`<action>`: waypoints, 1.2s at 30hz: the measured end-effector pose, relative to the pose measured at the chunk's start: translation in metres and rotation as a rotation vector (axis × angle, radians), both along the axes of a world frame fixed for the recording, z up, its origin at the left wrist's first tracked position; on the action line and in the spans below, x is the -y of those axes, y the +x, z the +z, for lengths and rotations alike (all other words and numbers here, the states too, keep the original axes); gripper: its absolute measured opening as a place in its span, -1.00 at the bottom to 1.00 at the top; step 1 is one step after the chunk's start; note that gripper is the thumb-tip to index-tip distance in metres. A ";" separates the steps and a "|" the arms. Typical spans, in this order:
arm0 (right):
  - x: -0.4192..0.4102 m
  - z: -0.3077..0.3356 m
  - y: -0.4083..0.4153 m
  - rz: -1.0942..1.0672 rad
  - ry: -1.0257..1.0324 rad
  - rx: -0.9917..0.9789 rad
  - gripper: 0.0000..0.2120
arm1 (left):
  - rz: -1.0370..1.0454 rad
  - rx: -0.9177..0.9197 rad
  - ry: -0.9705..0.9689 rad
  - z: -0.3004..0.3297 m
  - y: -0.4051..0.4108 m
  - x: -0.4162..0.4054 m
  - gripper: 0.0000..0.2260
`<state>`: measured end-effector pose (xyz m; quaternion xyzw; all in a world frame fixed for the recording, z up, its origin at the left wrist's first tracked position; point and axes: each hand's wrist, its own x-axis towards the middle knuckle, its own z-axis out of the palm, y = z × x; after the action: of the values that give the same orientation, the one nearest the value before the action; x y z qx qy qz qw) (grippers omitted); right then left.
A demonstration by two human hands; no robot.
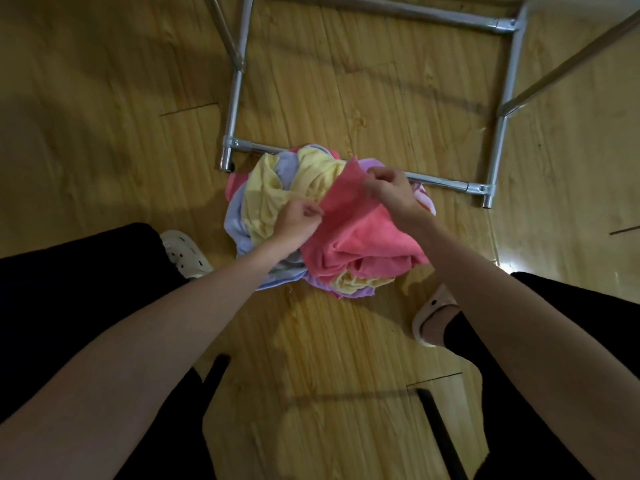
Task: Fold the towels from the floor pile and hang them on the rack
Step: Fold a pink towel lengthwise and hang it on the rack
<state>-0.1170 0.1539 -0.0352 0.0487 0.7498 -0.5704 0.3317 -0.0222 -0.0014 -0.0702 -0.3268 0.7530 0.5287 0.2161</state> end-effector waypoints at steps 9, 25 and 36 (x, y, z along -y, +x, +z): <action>-0.013 0.095 0.045 0.097 -0.142 -0.084 -0.77 | -0.080 -0.153 0.168 0.125 0.004 0.009 -0.67; -0.056 0.234 0.105 0.026 -0.139 -0.265 -0.73 | -0.316 -0.621 -0.054 0.273 0.061 -0.028 -0.90; -0.072 0.363 0.136 0.265 -0.087 -0.620 -0.75 | -0.300 -0.865 -0.082 0.391 0.063 -0.039 -0.94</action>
<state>0.0192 0.2261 0.3274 -0.2391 0.7896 -0.5417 0.1611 0.0413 0.0374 0.3211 0.0283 0.8333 0.5490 -0.0572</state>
